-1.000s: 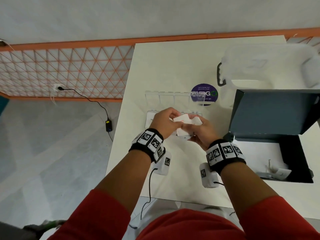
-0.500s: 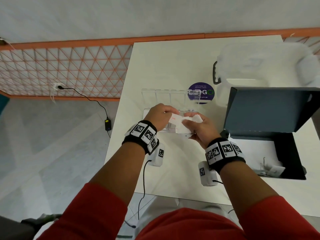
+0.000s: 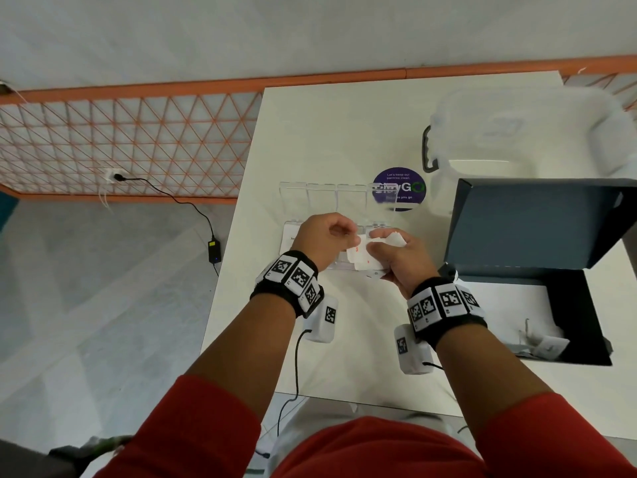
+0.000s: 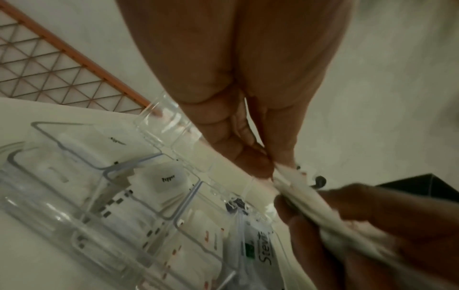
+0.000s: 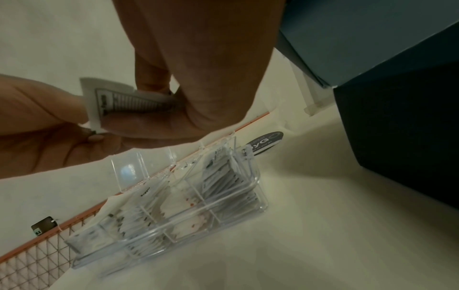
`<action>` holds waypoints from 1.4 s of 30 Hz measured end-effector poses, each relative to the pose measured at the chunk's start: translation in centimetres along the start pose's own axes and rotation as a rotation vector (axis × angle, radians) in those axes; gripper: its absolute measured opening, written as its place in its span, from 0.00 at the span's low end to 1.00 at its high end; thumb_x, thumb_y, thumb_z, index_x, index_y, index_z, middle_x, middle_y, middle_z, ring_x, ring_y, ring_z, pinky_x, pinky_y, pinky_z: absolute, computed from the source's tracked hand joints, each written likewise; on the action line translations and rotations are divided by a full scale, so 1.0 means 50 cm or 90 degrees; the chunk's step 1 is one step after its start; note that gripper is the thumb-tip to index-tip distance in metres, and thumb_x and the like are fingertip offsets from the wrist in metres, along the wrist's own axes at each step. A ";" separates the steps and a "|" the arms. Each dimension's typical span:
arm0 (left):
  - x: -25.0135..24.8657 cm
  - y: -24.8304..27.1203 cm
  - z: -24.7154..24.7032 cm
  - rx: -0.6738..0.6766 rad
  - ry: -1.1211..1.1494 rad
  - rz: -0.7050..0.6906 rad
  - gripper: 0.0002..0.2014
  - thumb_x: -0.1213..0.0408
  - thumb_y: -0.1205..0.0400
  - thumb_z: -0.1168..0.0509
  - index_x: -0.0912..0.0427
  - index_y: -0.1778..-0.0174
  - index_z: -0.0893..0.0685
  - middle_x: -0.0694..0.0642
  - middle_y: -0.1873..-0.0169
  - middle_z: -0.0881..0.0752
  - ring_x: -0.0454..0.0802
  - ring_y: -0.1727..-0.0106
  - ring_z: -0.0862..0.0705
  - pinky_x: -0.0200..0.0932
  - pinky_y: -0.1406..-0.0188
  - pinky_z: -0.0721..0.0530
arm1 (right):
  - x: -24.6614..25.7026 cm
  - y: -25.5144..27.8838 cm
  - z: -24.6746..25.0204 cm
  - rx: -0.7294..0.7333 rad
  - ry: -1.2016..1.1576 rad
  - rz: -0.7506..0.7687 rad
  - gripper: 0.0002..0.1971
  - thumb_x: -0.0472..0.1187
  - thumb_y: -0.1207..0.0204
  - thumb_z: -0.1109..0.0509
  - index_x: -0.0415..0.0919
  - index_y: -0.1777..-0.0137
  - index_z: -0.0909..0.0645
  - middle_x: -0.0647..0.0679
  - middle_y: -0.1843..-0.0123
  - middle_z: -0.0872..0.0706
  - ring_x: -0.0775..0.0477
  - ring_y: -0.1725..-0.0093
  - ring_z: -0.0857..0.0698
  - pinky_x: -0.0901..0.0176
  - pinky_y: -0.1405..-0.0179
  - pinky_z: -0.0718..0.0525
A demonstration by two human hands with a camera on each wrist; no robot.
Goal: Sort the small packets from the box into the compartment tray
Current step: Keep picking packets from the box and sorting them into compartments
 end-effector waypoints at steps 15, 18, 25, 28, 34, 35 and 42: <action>0.006 -0.065 0.007 -0.053 -0.229 -0.037 0.08 0.75 0.22 0.33 0.61 0.55 0.09 0.55 0.53 0.11 0.46 0.55 0.14 0.23 0.56 0.24 | -0.001 -0.005 0.089 -0.132 -0.067 -0.008 0.09 0.31 0.26 0.24 0.48 0.55 0.12 0.52 0.62 0.07 0.49 0.60 0.08 0.56 0.67 0.12; 0.012 -0.067 -0.037 0.012 -0.348 -0.088 0.09 0.74 0.19 0.36 0.64 0.52 0.10 0.60 0.48 0.14 0.55 0.48 0.15 0.38 0.47 0.21 | -0.003 0.000 0.095 -0.147 -0.069 -0.009 0.09 0.30 0.26 0.24 0.46 0.54 0.12 0.49 0.60 0.08 0.48 0.59 0.08 0.55 0.67 0.11; 0.024 -0.056 -0.083 0.094 -0.586 -0.199 0.12 0.66 0.18 0.39 0.54 0.45 0.11 0.55 0.42 0.19 0.56 0.42 0.23 0.51 0.42 0.24 | -0.009 0.011 0.103 -0.167 -0.077 -0.016 0.10 0.29 0.26 0.25 0.46 0.54 0.11 0.42 0.53 0.09 0.41 0.54 0.09 0.54 0.67 0.11; 0.021 -0.056 -0.080 0.131 -0.641 -0.210 0.13 0.63 0.18 0.40 0.48 0.44 0.12 0.52 0.42 0.20 0.55 0.42 0.24 0.51 0.42 0.26 | -0.012 0.017 0.094 -0.161 -0.078 -0.027 0.10 0.30 0.26 0.25 0.46 0.52 0.11 0.41 0.51 0.09 0.40 0.53 0.09 0.53 0.66 0.11; -0.016 -0.039 -0.049 0.109 -0.167 -0.117 0.06 0.55 0.21 0.31 0.46 0.50 0.14 0.45 0.56 0.16 0.37 0.60 0.19 0.31 0.59 0.21 | 0.008 0.014 0.061 -0.143 -0.074 -0.006 0.09 0.31 0.23 0.26 0.46 0.51 0.11 0.47 0.59 0.07 0.46 0.60 0.08 0.55 0.66 0.12; -0.015 -0.037 -0.049 0.106 -0.119 -0.087 0.08 0.52 0.24 0.28 0.44 0.51 0.16 0.44 0.59 0.15 0.35 0.63 0.19 0.27 0.64 0.23 | 0.014 0.013 0.053 -0.136 -0.074 0.002 0.08 0.32 0.23 0.26 0.46 0.51 0.11 0.46 0.58 0.07 0.45 0.60 0.08 0.54 0.66 0.12; 0.002 -0.043 -0.015 0.060 0.055 0.023 0.12 0.68 0.27 0.24 0.53 0.51 0.17 0.51 0.62 0.14 0.50 0.65 0.13 0.48 0.60 0.10 | 0.028 0.013 0.001 -0.066 -0.089 0.008 0.15 0.28 0.25 0.25 0.44 0.42 0.14 0.47 0.57 0.07 0.45 0.60 0.08 0.54 0.66 0.11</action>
Point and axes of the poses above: each hand's wrist, its own y-axis away from the middle knuckle, its own z-axis out of the back of the hand, x = y × z, the point moved 9 cm from there along -y, towards the middle knuckle
